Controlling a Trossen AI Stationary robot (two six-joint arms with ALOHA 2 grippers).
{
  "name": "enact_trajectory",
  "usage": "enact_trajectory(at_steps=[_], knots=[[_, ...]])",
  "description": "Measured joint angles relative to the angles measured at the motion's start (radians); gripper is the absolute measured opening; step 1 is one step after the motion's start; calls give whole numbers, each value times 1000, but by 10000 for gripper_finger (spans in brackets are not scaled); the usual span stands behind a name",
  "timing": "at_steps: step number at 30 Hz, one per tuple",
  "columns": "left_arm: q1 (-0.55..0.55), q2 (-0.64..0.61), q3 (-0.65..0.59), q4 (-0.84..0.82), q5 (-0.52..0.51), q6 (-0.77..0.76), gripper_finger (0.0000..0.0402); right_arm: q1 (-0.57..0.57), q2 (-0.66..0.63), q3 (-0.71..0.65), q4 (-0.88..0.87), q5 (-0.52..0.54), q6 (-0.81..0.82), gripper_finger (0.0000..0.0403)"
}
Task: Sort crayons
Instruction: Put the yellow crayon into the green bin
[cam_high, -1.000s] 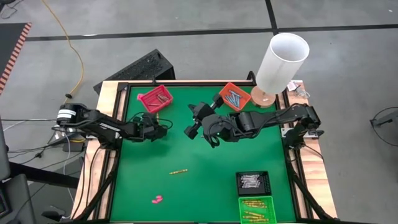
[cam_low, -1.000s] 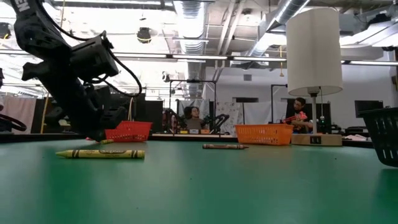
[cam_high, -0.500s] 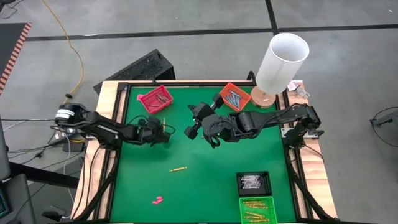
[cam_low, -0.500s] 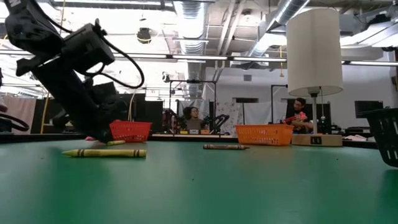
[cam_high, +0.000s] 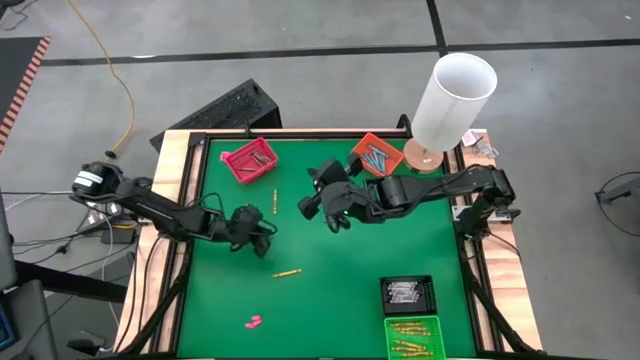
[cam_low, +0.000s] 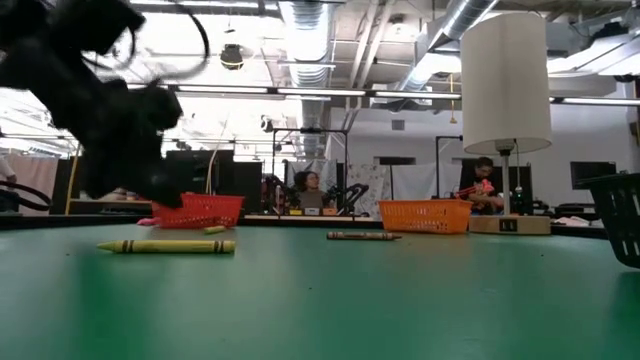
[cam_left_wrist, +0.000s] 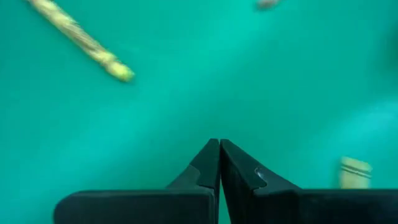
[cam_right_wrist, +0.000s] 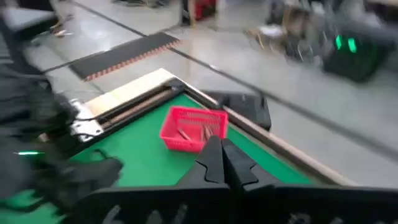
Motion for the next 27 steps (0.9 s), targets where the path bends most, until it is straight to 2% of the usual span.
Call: enact_trajectory(at_steps=[3,6,10,14,17,22,27], knots=[[-34,-106,0,-4,56,-38,0,-37,0,-48,-40,-42,148,7],[-57,-227,0,-5,109,-60,0,-76,1,-124,-20,-129,258,34],[-85,-403,0,6,163,-78,0,-131,1,-245,97,-267,378,98],[-112,-573,0,10,157,-64,0,-191,2,-361,235,-415,447,170],[-126,-681,0,10,151,-46,0,-221,3,-417,322,-442,486,211],[-140,-809,0,5,119,-33,0,-238,9,-439,352,-433,478,225],[-143,-876,0,4,96,-29,0,-244,121,-400,367,-461,461,212]])
